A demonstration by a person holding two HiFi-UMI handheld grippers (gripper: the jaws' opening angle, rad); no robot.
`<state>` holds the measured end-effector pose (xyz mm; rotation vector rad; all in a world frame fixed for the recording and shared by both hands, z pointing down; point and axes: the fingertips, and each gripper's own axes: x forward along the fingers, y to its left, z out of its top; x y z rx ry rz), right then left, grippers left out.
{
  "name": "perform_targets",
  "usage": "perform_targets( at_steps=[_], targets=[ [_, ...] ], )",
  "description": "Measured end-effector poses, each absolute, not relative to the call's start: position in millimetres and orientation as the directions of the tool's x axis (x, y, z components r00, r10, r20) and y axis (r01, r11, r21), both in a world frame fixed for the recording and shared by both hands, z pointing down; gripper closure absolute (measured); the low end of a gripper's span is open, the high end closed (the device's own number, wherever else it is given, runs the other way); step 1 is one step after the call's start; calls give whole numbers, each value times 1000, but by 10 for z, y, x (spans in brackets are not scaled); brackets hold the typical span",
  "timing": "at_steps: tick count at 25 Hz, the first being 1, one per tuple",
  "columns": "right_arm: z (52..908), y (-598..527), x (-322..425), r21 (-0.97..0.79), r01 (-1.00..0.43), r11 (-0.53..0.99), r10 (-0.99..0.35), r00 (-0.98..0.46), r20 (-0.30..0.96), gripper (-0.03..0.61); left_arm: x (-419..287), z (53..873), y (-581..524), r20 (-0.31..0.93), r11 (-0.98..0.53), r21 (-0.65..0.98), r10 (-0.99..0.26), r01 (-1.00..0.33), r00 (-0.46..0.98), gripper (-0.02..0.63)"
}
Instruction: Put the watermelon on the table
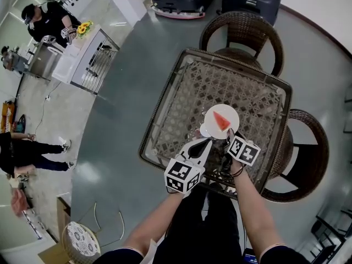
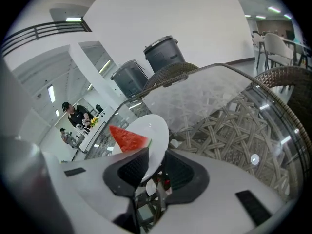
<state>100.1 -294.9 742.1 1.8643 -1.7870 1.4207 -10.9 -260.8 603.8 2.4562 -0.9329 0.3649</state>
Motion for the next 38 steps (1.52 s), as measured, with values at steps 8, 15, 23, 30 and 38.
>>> perform_targets(
  at_steps=[8,15,23,30,38],
  targets=[
    [7435,-2946,971,-340,-922,-188,-657,-139,741,465,-121,6028,-2624,404,-647,347,-549,-678,731,609],
    [7410,-2913,1069,-239,-960,-144,-653,-90,752,453,-112,6039,-2612,400,-647,355,-547,-675,735,609],
    [6950,-2971,1215,-306,-945,-115,-732,-128,669,454,-21,5953,-2643,392,-663,349,-538,-662,746,609],
    [6170,-3043,1175,-295,-954,46,-836,-199,511,574,70,5731,-2692,366,-690,324,-540,-647,758,609],
    [5459,-2908,954,-269,-945,185,-880,-281,383,575,75,5362,-2638,337,-719,293,-539,-630,772,609]
  ],
)
